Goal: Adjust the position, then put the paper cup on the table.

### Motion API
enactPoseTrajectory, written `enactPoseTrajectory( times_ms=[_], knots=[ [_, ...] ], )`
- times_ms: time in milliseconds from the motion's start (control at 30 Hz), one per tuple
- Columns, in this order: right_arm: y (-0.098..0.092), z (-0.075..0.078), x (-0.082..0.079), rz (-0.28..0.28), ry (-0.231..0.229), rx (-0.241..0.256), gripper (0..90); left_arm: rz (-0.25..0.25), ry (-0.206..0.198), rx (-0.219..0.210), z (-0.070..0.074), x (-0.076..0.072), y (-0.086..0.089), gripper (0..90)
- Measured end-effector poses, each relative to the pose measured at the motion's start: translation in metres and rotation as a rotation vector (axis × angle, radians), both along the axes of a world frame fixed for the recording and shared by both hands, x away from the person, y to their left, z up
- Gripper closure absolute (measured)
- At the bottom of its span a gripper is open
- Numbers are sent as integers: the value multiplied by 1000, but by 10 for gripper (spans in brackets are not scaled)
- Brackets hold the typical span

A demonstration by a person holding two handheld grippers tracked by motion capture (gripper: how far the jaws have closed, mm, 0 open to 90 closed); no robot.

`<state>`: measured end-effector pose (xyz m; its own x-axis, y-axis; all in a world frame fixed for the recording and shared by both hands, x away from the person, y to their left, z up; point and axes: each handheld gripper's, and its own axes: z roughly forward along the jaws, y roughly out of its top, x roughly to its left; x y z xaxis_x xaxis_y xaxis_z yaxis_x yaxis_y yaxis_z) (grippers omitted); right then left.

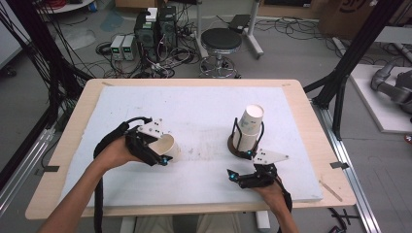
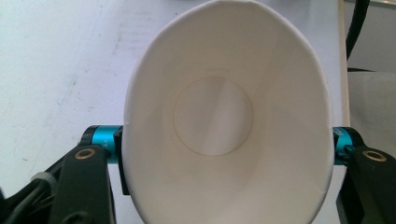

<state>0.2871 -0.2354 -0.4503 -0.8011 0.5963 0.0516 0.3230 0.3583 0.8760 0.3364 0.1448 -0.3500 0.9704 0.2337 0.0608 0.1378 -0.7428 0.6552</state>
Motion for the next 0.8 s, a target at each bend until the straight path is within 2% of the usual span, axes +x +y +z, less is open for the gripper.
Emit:
enactPoseTrajectory(
  times_ms=[800],
  knots=[
    [-1, 0, 1, 4, 3, 11, 175, -6, 6, 9, -2, 4, -4, 337]
  ],
)
